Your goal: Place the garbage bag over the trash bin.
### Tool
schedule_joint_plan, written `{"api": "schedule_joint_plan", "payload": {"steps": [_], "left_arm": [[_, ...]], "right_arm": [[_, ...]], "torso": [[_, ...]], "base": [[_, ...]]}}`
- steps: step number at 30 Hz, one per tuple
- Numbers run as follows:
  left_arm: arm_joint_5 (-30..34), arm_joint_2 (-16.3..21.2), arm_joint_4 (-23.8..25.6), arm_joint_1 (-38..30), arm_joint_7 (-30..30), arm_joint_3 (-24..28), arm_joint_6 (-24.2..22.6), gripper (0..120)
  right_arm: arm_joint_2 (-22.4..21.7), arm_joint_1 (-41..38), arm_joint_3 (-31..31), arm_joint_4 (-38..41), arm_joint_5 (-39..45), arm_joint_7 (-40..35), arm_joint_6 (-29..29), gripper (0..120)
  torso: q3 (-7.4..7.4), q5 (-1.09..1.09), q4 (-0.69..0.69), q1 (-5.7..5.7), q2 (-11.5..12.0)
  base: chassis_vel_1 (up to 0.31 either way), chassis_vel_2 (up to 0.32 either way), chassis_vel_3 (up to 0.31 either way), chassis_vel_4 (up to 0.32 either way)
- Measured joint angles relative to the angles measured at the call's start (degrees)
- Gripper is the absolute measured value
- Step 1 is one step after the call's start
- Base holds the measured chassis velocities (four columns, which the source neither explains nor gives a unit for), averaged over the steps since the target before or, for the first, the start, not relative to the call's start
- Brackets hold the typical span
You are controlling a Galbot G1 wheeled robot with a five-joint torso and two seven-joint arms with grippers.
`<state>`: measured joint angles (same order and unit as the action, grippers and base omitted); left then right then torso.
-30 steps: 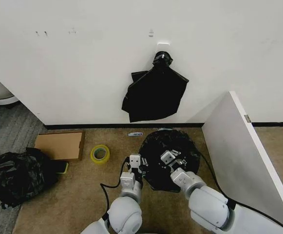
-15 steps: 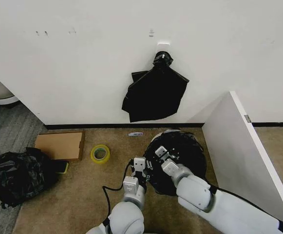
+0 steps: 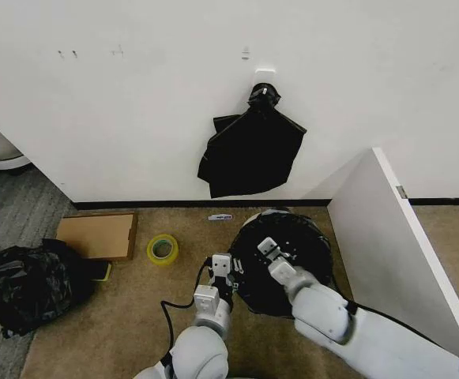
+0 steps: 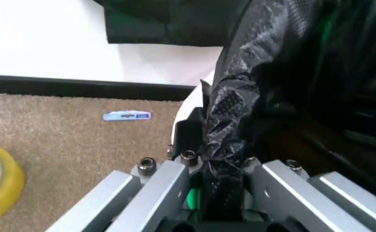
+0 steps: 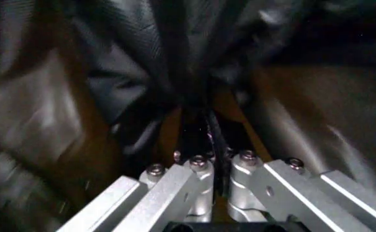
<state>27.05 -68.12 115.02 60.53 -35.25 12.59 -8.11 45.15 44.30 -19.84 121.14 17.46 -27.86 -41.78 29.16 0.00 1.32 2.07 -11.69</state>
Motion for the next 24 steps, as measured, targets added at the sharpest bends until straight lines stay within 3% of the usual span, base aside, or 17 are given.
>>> {"api": "schedule_joint_plan", "payload": {"steps": [11, 24], "left_arm": [[0.0, -0.04, 0.32, 0.43, 0.2, 0.32, 0.19, 0], [-0.63, 1.05, 2.74, 2.16, 1.64, 1.26, 0.37, 0]], "right_arm": [[-1.82, 5.96, 3.02, 3.69, 0.91, 2.6, 1.23, 0], [2.55, -4.58, -5.41, -6.47, 4.59, -0.66, -0.11, 0]], "torso": [[0.0, 0.0, 0.0, 0.0, 0.0], [0.0, 0.0, -0.02, 0.0, 0.0]], "base": [[0.0, 0.0, 0.0, 0.0], [0.0, 0.0, 0.0, 0.0]]}}
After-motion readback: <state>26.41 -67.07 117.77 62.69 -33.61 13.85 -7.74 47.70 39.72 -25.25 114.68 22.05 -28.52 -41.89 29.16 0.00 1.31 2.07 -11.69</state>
